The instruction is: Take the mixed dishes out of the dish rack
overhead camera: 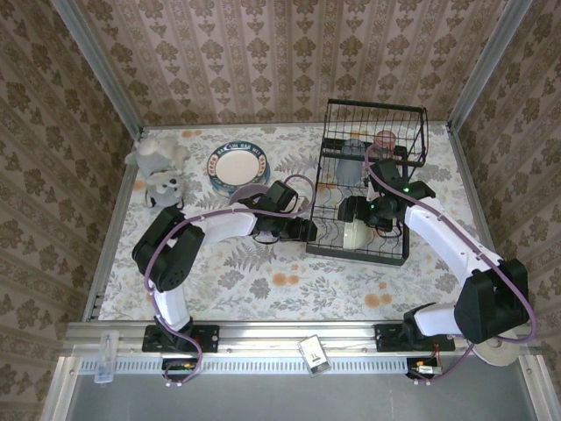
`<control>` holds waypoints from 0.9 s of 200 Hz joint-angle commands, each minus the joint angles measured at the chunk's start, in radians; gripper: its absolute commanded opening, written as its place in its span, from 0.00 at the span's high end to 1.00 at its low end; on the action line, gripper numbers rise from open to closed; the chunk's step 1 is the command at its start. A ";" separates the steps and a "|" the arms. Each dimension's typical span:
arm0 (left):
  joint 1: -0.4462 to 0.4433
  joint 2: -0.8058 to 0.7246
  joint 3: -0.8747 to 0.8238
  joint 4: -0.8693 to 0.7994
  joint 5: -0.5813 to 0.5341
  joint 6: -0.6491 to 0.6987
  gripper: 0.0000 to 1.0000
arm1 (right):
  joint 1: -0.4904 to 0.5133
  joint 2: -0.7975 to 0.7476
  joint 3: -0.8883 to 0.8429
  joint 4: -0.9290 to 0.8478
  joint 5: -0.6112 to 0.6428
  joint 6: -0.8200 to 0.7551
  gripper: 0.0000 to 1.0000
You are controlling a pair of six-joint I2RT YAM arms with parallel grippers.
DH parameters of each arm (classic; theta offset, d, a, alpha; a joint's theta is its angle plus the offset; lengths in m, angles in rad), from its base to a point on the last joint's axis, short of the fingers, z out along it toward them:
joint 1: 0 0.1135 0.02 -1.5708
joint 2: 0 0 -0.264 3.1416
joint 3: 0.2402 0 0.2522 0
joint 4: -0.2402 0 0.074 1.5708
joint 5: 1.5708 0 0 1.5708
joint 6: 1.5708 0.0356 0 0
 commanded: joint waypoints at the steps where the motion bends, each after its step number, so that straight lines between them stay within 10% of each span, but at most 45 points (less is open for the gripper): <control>1: 0.006 0.024 0.013 0.008 0.015 -0.010 0.45 | 0.002 0.032 -0.016 0.018 -0.086 0.004 0.24; 101: 0.005 0.041 0.017 0.006 0.012 -0.007 0.45 | 0.049 0.005 0.006 0.031 0.005 0.051 0.87; 180: -0.001 0.056 0.022 -0.002 0.004 -0.002 0.45 | 0.114 -0.008 0.084 -0.049 0.201 0.072 1.00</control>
